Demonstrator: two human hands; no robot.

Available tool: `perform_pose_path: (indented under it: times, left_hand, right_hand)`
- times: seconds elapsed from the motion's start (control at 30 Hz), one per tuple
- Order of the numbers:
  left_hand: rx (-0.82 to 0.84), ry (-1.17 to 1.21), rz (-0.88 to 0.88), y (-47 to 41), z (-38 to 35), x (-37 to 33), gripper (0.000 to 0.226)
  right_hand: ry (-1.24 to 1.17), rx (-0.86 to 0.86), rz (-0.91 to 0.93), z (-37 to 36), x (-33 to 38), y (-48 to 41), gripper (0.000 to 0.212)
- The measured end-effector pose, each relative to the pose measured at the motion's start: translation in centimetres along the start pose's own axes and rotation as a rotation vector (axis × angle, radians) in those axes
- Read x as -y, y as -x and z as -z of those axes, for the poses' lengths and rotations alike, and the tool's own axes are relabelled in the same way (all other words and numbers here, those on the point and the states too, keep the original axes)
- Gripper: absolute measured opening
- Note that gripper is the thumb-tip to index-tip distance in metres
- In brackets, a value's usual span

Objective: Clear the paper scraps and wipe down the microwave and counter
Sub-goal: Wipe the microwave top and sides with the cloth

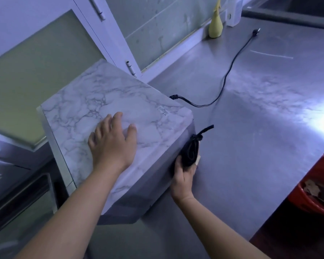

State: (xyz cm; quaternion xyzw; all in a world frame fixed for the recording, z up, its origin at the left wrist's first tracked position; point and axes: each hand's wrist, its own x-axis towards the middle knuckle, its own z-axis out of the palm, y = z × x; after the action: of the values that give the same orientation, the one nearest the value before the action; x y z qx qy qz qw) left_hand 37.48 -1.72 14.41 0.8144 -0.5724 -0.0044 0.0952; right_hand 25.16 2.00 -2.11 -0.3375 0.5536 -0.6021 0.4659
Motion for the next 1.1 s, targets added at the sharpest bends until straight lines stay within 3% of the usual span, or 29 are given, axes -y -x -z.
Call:
perform_pose_path:
  times: [0.07, 0.2, 0.33, 0.5, 0.6, 0.77, 0.87, 0.93, 1.03, 1.1]
  left_hand:
    - [0.005, -0.001, 0.006, -0.2, -0.1, -0.2, 0.054]
    - [0.019, -0.007, 0.015, -0.4, -0.2, -0.7, 0.055]
    - [0.023, -0.009, 0.035, -0.9, -0.2, -0.7, 0.055]
    - [0.036, -0.006, 0.043, -1.1, -0.4, -0.6, 0.055]
    - [0.033, 0.005, 0.055, -1.4, -0.3, -0.6, 0.056]
    - [0.046, 0.018, 0.052, -1.5, -0.3, -0.5, 0.058]
    - [0.077, 0.057, 0.054, -1.6, -0.1, -0.7, 0.059]
    - [0.126, 0.071, 0.045, -1.7, 0.2, -0.5, 0.059]
    - [0.247, 0.038, -0.058, -2.1, 1.6, 1.4, 0.06]
    - [0.238, -0.044, -0.149, -1.7, 2.4, 3.6, 0.06]
  right_hand:
    - [-0.043, 0.031, -0.128, 0.3, -1.0, -0.4, 0.073]
    - [-0.117, 0.032, -0.276, 0.3, -2.2, -1.5, 0.042]
    - [-0.133, 0.024, -0.468, 0.3, -3.1, -3.0, 0.06]
    - [-0.409, -0.109, -0.773, 1.3, -1.4, -6.7, 0.057]
    - [-0.489, -0.069, -0.825, 3.6, 0.1, -8.2, 0.056]
    - [-0.416, -0.047, -0.673, 7.4, 3.0, -4.9, 0.051]
    - [-0.344, -0.018, -0.51, 7.3, 6.3, -2.3, 0.026]
    - [-0.224, -0.013, -0.258, 6.1, 8.9, -0.4, 0.019]
    - [0.034, 0.005, 0.293, 3.0, 11.8, 2.3, 0.05]
    - [0.27, 0.037, 0.477, 0.5, 12.5, 3.4, 0.063]
